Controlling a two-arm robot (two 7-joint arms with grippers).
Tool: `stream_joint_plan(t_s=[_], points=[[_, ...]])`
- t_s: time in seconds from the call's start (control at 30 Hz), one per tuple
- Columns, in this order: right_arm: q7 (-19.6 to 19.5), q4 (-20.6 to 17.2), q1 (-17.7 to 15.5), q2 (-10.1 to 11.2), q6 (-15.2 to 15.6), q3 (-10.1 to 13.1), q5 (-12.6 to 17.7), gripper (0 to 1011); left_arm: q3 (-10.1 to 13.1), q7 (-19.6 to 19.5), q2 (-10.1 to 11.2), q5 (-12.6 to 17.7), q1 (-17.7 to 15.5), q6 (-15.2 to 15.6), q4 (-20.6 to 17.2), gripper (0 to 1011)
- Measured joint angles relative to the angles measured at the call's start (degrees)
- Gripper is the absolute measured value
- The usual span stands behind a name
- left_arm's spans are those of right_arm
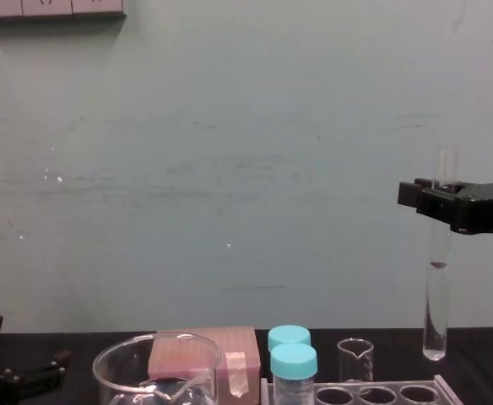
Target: Hold the test tube with one hand and immerse one end into the beaker, then return it to the test tube rack.
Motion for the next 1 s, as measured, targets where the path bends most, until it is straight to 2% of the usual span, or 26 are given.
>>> stream_joint_plan(t_s=[1.0], points=[[0.4,0.8,0.5,-0.3,0.0,-0.3,-0.1,241,0.0,0.0,0.0,0.0,0.0,0.0,0.0,1000]])
